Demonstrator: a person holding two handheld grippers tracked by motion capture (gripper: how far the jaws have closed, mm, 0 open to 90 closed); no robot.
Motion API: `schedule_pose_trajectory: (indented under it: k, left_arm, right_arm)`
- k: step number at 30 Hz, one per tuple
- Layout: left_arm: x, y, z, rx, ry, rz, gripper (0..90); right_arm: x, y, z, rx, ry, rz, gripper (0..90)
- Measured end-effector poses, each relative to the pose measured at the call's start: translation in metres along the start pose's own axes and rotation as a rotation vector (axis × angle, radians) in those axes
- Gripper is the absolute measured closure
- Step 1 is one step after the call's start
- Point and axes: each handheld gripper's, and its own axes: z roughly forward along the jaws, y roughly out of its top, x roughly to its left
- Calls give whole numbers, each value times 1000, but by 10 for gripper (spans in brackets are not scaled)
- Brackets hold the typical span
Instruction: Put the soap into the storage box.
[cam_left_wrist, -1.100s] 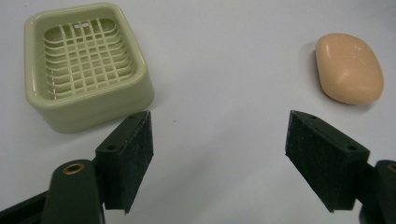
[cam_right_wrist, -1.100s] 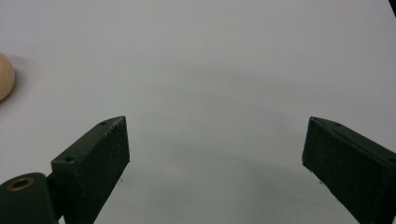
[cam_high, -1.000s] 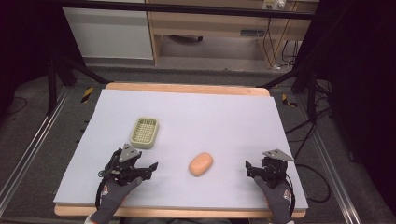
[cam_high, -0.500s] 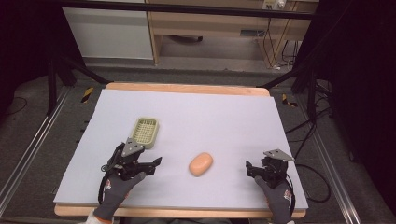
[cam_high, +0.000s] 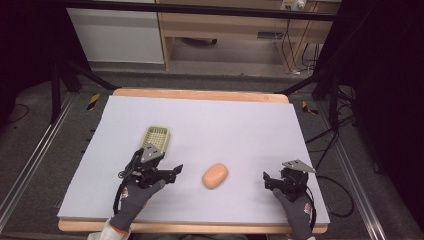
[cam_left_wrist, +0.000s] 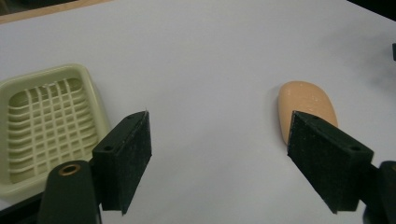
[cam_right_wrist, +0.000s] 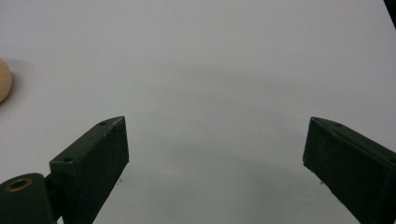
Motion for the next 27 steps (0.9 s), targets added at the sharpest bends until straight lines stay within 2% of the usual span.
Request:
schedule_pose_trajectory:
  k: [8,15,27]
  left_arm:
    - [-9,0,12,23,-20,24,205]
    - [-15,0,18,30,-28,29,204]
    - [-28,8,31,61,-50,72,194]
  right_arm:
    - [0,0,0,-5,7,4,68]
    - [-1,1,-1,-8,8,5,69]
    - [-1,1,0,-7,-2,1,68]
